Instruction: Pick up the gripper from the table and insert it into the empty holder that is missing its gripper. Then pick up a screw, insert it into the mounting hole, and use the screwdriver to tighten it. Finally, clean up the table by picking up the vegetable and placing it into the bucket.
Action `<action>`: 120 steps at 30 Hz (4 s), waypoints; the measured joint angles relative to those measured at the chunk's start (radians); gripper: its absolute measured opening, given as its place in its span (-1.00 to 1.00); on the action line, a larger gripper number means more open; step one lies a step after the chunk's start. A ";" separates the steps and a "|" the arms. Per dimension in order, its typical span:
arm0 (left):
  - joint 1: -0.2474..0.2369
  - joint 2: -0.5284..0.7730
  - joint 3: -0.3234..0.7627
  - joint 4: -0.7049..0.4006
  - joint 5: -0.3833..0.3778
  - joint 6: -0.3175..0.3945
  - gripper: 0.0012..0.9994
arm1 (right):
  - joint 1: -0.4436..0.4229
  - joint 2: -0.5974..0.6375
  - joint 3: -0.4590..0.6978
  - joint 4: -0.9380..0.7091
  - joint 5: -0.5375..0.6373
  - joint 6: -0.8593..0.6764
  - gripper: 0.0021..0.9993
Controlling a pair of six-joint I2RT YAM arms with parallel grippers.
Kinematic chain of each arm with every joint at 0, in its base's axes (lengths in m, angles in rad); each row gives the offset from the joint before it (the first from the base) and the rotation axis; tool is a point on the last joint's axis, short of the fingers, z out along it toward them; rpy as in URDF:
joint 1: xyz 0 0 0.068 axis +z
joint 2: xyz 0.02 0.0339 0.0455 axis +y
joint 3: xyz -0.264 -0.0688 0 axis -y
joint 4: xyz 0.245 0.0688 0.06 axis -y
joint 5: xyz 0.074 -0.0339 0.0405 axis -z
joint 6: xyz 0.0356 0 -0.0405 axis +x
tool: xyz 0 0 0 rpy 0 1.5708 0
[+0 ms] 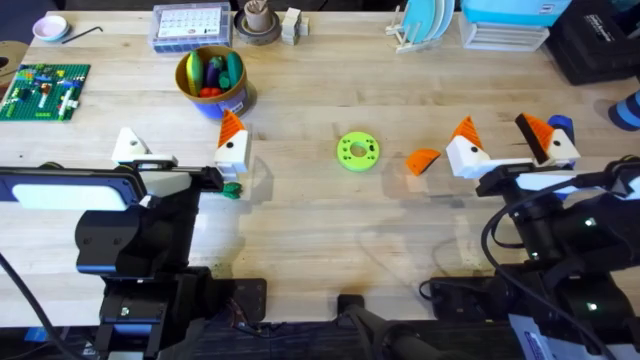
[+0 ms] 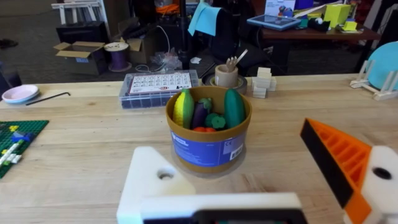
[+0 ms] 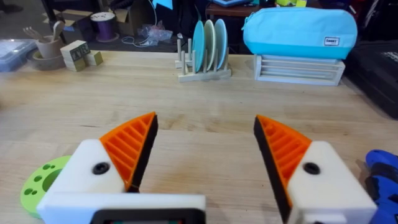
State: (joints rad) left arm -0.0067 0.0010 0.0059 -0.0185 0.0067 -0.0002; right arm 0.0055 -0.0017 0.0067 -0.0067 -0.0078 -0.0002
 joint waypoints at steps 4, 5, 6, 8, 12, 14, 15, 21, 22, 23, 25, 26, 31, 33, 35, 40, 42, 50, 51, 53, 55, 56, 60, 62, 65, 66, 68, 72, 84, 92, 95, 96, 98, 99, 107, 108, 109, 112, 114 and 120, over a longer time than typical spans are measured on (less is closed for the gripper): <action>0.000 0.000 0.000 0.000 0.000 0.000 0.99 | 0.000 0.002 0.004 -0.021 0.002 0.000 0.99; 0.000 0.000 0.000 0.000 0.000 0.000 0.99 | 0.000 0.002 0.007 -0.025 0.002 0.000 0.99; 0.000 0.000 0.000 0.000 0.000 0.000 0.99 | 0.000 0.002 0.008 -0.028 0.003 0.000 0.99; 0.000 0.000 0.000 0.000 0.000 0.000 0.99 | 0.000 0.002 0.010 -0.031 0.003 0.000 0.99; 0.000 0.000 0.000 0.000 0.000 0.000 0.99 | 0.000 0.002 0.010 -0.031 0.003 0.000 0.99; 0.000 0.000 0.000 0.000 0.000 0.000 0.99 | 0.000 0.002 0.010 -0.031 0.003 0.000 0.99; 0.000 0.000 0.000 0.000 0.000 0.000 0.99 | 0.000 0.002 0.010 -0.031 0.003 0.000 0.99; 0.000 0.000 0.012 -0.046 0.000 0.000 0.99 | 0.000 0.002 0.027 -0.062 0.001 0.000 0.99; 0.000 0.000 0.026 -0.069 0.001 0.000 0.99 | 0.000 0.002 0.037 -0.084 -0.001 0.002 0.99; 0.000 0.000 0.052 -0.108 0.000 0.000 0.99 | 0.000 0.002 0.048 -0.111 -0.005 0.005 0.99; 0.000 0.001 0.113 -0.170 0.000 0.000 0.98 | 0.000 0.002 0.083 -0.196 -0.008 0.013 0.99; 0.000 0.006 0.153 -0.207 0.001 0.000 0.99 | 0.000 0.003 0.107 -0.255 -0.011 0.020 0.99; 0.000 0.096 0.396 -0.448 0.003 0.000 0.98 | 0.001 0.074 0.251 -0.427 -0.093 0.047 0.99; 0.000 0.157 0.499 -0.557 0.008 0.005 0.99 | 0.001 0.117 0.328 -0.480 -0.133 0.052 0.99; 0.000 0.226 0.606 -0.660 0.016 0.022 0.99 | 0.001 0.165 0.413 -0.536 -0.158 0.054 0.99; 0.000 0.395 0.872 -0.883 0.027 0.083 0.99 | 0.001 0.305 0.628 -0.657 -0.189 0.057 0.99; 0.000 0.458 0.969 -0.970 0.027 0.099 0.99 | 0.001 0.368 0.713 -0.709 -0.196 0.057 0.99; 0.000 0.649 1.207 -1.145 0.081 0.121 0.99 | 0.001 0.611 0.954 -0.864 -0.199 0.043 0.99; 0.000 0.655 1.210 -1.151 0.091 0.121 0.99 | 0.001 0.634 0.965 -0.863 -0.199 0.041 0.99; 0.000 0.661 1.210 -1.177 0.107 0.119 0.99 | 0.001 0.659 0.972 -0.863 -0.199 0.037 0.99; 0.000 0.661 1.210 -1.212 0.117 0.104 0.99 | 0.001 0.671 0.972 -0.869 -0.199 0.034 0.99; 0.000 0.661 1.211 -1.229 0.122 0.090 0.99 | 0.001 0.671 0.972 -0.870 -0.199 0.033 0.99; 0.000 0.661 1.210 -1.257 0.123 -0.053 0.99 | 0.001 0.669 0.973 -0.870 -0.199 0.030 0.99; 0.000 0.663 1.198 -1.264 0.123 -0.153 0.99 | 0.001 0.669 0.973 -0.870 -0.199 0.030 0.99; 0.000 0.674 1.137 -1.275 0.132 -0.307 0.99 | 0.001 0.669 0.973 -0.870 -0.199 0.029 0.99; 0.000 0.683 1.107 -1.276 0.139 -0.353 0.99 | 0.001 0.669 0.973 -0.870 -0.199 0.030 0.99; 0.000 0.705 1.041 -1.276 0.152 -0.432 0.99 | 0.001 0.669 0.973 -0.869 -0.199 0.029 0.99; 0.000 0.727 0.901 -1.274 0.150 -0.586 0.99 | 0.001 0.669 0.973 -0.866 -0.199 0.029 0.99; 0.000 0.726 0.633 -1.072 0.087 -0.832 0.99 | 0.001 0.669 0.973 -0.865 -0.199 0.029 0.99; 0.000 0.751 0.620 -0.957 -0.046 -0.883 0.99 | 0.001 0.669 0.973 -0.865 -0.199 0.029 0.99; 0.000 0.806 0.620 -0.917 -0.064 -0.891 0.99 | 0.001 0.669 0.973 -0.864 -0.199 0.029 0.99; 0.000 0.827 0.620 -0.907 -0.064 -0.892 0.99 | 0.001 0.669 0.973 -0.865 -0.199 0.029 0.99; 0.000 0.879 0.620 -0.886 -0.063 -0.895 0.94 | 0.001 0.669 0.973 -0.864 -0.199 0.029 0.99; 0.000 0.902 0.620 -0.878 -0.060 -0.896 0.87 | 0.001 0.669 0.973 -0.865 -0.199 0.029 0.99; 0.000 0.972 0.620 -0.841 -0.021 -0.900 -0.91 | 0.001 0.669 0.973 -0.865 -0.199 0.029 0.99; 0.000 0.972 0.620 -0.841 -0.019 -0.900 -0.97 | 0.001 0.669 0.973 -0.866 -0.199 0.029 0.99; 0.000 0.972 0.620 -0.841 -0.017 -0.898 -0.97 | 0.001 0.669 0.973 -0.866 -0.199 0.029 0.99; 0.000 0.972 0.632 -0.843 0.031 -0.838 -0.97 | 0.001 0.669 0.973 -0.867 -0.199 0.029 0.99; 0.000 0.973 0.658 -0.845 0.065 -0.792 -0.97 | 0.001 0.669 0.973 -0.867 -0.199 0.029 0.99; 0.000 0.974 0.820 -0.833 0.248 -0.518 -0.97 | 0.001 0.669 0.973 -0.867 -0.199 0.029 0.99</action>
State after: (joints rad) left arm -0.0067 0.9745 0.8262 -0.8519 0.2548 -0.5177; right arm 0.0063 0.6678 0.9798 -0.8738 -0.2066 0.0288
